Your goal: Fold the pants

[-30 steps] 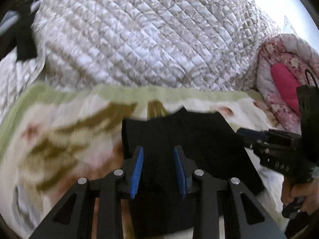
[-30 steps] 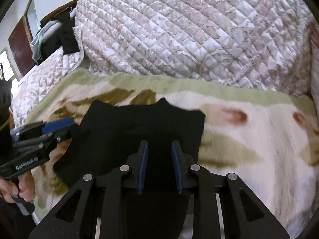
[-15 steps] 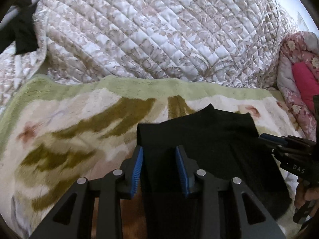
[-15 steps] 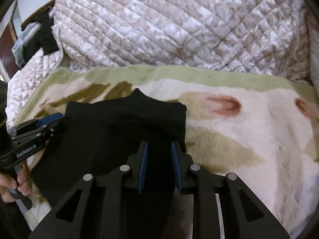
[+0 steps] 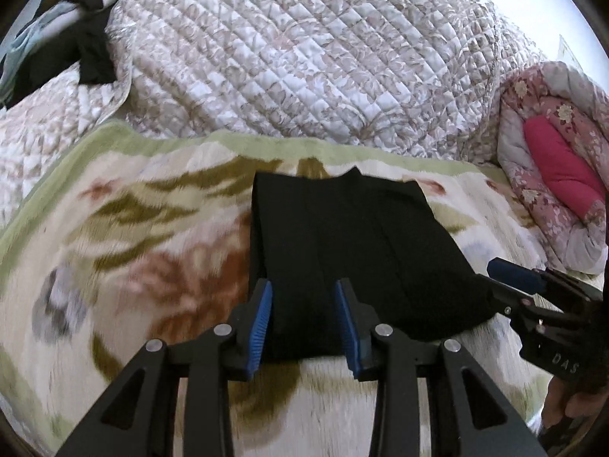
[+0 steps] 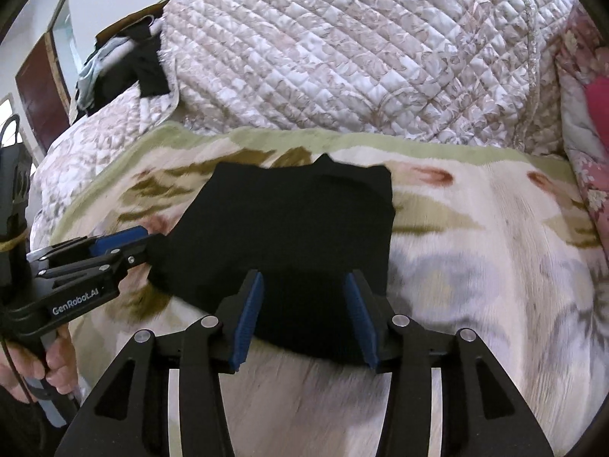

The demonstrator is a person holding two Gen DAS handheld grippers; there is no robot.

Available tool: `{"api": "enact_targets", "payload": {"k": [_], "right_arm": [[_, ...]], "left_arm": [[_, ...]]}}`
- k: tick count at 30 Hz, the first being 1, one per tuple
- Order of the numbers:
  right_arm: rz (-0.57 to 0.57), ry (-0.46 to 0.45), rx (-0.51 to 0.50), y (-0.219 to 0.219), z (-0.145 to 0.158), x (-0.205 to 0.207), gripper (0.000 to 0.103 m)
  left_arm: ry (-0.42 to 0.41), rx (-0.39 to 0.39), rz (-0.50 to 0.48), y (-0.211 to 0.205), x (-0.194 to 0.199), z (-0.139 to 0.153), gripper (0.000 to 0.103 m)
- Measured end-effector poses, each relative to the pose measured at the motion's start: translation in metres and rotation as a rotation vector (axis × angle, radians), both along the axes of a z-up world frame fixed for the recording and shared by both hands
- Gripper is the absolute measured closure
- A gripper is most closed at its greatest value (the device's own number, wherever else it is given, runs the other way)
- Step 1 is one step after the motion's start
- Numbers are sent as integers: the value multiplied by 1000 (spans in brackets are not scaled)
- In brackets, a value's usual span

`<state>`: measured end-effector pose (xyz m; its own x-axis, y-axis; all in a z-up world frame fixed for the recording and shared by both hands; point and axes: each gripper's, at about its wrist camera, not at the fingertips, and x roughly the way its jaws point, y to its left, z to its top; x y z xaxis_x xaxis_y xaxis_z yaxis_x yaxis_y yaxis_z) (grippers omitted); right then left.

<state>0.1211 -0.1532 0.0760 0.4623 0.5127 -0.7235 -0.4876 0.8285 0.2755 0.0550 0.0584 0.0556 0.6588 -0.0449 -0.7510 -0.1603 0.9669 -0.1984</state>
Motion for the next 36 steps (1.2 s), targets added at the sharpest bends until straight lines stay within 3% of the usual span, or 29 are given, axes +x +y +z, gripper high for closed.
{"api": "enact_targets", "payload": {"k": [6, 12, 22, 26, 36], "right_arm": [[3, -8, -15, -2, -3, -19, 56], [8, 58, -40, 0, -20, -12, 56], [3, 24, -24, -9, -7, -40, 54], [-1, 12, -39, -10, -6, -48, 47], [-19, 88, -108, -7, -32, -43, 47]], "left_arm": [[19, 2, -1, -5, -15, -8, 66], [87, -18, 4, -4, -10, -30, 66], [63, 3, -11, -18, -31, -20, 65], [60, 8, -4, -22, -39, -19, 63], [111, 11, -5, -23, -36, -37, 57]]}}
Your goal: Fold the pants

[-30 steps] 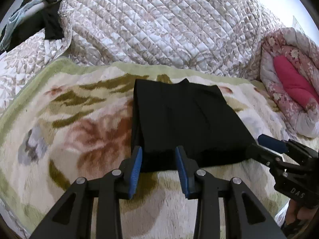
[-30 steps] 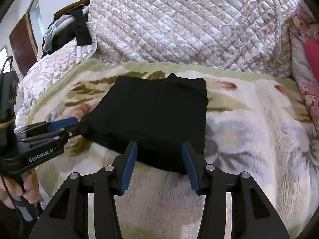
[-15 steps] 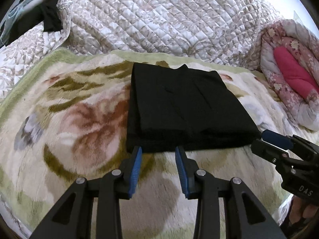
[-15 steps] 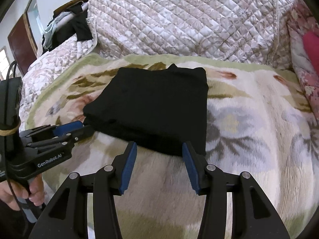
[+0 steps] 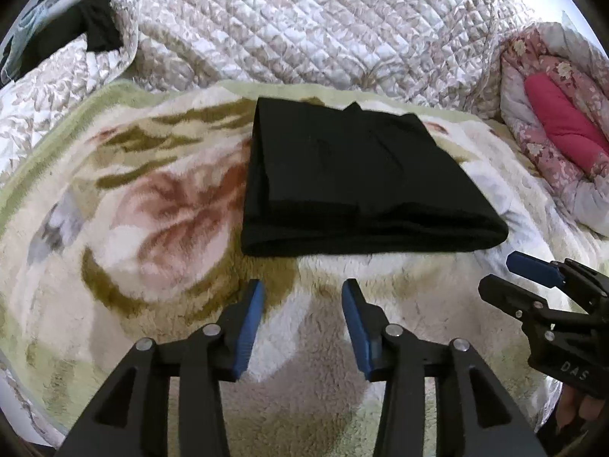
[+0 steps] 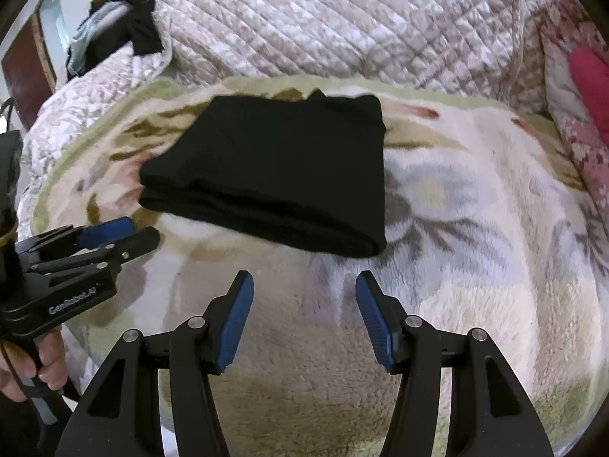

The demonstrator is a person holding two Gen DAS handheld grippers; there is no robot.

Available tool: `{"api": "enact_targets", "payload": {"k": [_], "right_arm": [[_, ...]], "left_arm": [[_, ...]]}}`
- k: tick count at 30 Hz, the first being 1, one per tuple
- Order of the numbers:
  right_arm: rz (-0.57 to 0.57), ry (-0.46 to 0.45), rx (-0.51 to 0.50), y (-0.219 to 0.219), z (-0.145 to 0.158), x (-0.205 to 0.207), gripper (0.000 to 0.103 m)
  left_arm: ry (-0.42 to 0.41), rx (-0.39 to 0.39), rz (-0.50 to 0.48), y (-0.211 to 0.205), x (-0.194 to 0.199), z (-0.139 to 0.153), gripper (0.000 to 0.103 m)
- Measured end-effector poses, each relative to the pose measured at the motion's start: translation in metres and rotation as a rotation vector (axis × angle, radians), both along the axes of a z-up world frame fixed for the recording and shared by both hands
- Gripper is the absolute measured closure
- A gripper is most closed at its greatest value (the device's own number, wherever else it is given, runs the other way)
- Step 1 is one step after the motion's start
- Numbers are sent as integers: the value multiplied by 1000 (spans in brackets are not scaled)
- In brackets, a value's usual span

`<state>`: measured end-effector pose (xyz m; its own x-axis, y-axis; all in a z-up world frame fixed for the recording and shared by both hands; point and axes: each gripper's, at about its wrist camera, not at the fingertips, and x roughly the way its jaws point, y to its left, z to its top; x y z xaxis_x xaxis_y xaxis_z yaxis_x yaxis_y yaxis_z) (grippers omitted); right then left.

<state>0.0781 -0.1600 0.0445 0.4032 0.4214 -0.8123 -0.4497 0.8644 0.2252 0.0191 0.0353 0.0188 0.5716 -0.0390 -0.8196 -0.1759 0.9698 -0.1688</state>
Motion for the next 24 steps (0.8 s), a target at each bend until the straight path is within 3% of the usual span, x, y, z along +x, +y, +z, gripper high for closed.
{"api": "enact_targets", "payload": {"k": [11, 24], "right_arm": [[13, -8, -35, 6, -6, 1, 40], [17, -15, -42, 7, -5, 0, 40]], "left_arm": [[-4, 20, -25, -6, 1, -5, 47], [5, 38, -36, -9, 2, -5, 43]]}}
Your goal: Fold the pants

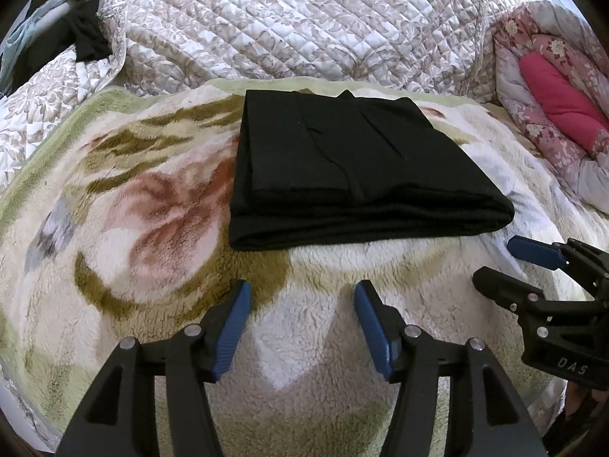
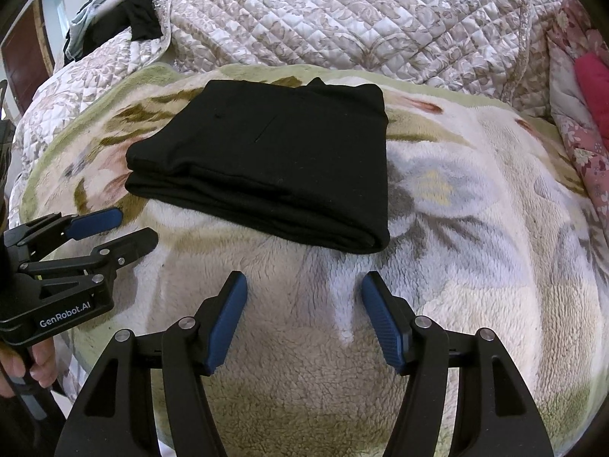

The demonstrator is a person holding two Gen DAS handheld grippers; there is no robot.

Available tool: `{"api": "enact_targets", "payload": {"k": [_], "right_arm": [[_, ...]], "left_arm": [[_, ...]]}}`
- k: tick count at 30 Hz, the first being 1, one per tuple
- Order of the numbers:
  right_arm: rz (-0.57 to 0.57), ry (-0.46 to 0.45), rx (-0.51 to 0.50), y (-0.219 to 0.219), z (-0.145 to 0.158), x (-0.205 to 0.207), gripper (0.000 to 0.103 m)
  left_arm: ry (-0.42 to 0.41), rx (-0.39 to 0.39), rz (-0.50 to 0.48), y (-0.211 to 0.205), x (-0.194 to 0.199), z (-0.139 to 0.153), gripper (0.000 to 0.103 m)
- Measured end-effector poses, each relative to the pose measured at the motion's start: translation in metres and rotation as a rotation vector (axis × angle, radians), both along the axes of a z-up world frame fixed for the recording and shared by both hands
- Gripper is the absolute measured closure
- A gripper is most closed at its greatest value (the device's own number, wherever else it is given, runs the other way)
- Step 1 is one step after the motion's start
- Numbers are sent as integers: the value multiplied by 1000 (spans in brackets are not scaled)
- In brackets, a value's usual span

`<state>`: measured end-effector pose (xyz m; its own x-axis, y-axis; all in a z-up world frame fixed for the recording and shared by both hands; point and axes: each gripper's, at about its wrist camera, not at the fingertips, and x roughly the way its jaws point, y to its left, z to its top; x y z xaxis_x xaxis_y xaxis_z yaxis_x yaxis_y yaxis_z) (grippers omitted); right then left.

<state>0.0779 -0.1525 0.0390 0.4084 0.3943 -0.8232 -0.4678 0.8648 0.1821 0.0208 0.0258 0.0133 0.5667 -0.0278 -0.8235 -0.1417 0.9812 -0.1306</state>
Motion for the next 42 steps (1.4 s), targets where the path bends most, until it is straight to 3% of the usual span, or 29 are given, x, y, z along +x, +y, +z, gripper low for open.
{"api": "enact_targets", "payload": {"k": [42], "right_arm": [[-2, -5, -1, 1, 0, -1, 38]], "left_arm": [[28, 2, 8, -2, 1, 0, 37]]}}
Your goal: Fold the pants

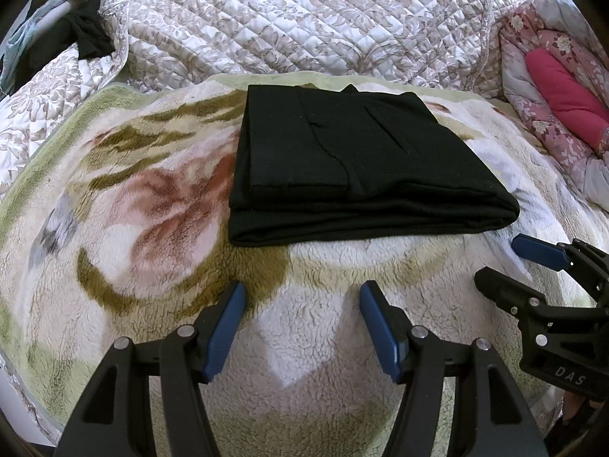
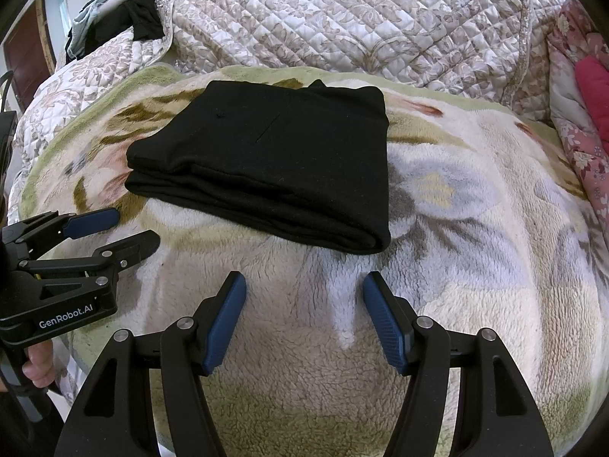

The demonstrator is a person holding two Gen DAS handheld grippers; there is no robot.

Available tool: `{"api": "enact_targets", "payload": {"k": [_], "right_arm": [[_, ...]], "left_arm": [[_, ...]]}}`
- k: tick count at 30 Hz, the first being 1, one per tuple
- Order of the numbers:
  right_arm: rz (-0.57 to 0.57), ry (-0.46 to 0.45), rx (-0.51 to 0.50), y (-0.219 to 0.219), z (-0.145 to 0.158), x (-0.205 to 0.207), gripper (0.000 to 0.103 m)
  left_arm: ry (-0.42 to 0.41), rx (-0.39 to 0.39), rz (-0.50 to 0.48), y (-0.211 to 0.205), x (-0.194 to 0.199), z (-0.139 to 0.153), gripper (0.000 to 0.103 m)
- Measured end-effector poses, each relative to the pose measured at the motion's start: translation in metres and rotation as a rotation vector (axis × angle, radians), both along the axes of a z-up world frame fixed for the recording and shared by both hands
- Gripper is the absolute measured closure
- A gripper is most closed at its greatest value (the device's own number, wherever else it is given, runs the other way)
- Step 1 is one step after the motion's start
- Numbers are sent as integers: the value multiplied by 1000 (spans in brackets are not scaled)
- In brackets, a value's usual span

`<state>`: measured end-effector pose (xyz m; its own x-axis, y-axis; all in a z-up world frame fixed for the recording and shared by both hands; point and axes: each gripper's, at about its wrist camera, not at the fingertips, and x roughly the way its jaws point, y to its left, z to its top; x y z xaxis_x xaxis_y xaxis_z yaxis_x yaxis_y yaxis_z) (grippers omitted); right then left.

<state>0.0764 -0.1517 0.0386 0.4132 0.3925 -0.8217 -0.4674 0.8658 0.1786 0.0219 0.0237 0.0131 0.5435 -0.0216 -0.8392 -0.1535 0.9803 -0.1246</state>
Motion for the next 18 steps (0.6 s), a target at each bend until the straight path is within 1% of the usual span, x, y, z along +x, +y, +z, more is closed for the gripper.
{"api": "enact_targets", "payload": {"k": [18], "right_arm": [[-1, -2, -1, 0, 0, 0, 38]], "left_arm": [[5, -9, 3, 0, 1, 0, 37]]}}
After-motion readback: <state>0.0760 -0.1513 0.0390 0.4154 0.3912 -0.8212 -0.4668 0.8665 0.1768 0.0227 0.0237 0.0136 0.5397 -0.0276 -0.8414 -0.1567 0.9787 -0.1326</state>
